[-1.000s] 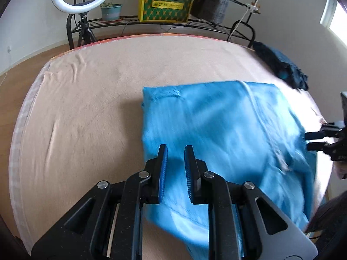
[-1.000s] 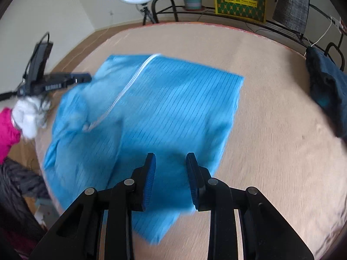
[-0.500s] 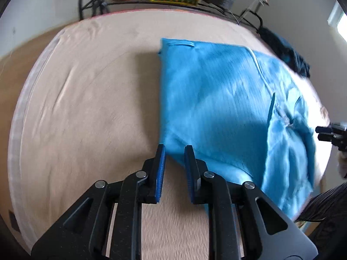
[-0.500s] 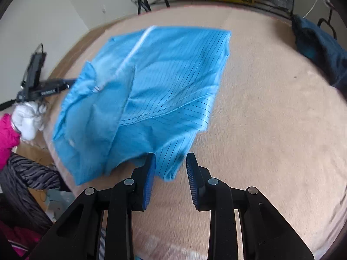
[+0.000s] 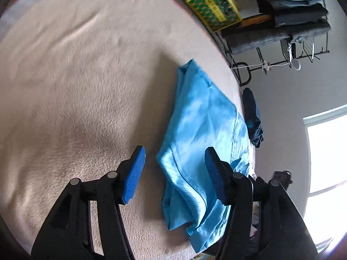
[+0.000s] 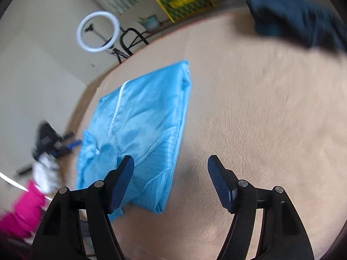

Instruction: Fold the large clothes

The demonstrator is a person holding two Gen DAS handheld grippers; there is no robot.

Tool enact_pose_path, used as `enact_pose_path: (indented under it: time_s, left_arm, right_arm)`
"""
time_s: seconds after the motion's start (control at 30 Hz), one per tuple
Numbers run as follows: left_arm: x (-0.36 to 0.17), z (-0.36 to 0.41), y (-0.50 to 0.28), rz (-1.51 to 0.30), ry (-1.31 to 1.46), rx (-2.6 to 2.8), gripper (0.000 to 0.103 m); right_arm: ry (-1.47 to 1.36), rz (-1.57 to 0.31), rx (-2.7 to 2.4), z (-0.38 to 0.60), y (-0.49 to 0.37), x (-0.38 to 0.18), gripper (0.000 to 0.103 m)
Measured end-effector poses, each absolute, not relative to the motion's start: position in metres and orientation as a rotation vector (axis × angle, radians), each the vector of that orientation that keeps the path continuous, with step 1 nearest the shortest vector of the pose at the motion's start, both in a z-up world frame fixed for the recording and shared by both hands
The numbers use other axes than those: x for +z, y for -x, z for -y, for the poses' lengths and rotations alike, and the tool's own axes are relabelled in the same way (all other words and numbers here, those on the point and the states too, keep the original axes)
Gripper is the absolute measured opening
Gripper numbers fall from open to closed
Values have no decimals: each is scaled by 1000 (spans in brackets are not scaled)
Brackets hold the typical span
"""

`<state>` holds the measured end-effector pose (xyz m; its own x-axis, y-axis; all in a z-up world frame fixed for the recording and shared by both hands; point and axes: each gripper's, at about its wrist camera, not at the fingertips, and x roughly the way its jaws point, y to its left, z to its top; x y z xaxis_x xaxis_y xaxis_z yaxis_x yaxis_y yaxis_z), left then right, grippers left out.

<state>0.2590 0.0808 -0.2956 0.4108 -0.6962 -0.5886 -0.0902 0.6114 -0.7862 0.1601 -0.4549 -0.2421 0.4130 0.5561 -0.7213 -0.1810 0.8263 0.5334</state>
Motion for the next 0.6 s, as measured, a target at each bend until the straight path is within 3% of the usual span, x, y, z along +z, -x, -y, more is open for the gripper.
enact_pose_path:
  time_s: [0.13, 0.27, 0.43, 0.6]
  left_arm:
    - [-306, -80, -268, -1134, 911, -485, 58]
    - [-307, -74, -281, -1159, 872, -513, 58]
    - [-312, -77, -294, -1183, 912, -558, 58]
    - [-310, -65, -309, -1182, 884, -591, 58]
  right_arm:
    - [-549, -1093, 519, 465, -174, -261, 70]
    - [-573, -1145, 582, 460, -182, -274, 61]
    - [-597, -1163, 652, 457, -185, -281, 60]
    - [-661, -1177, 677, 460, -195, -291, 42]
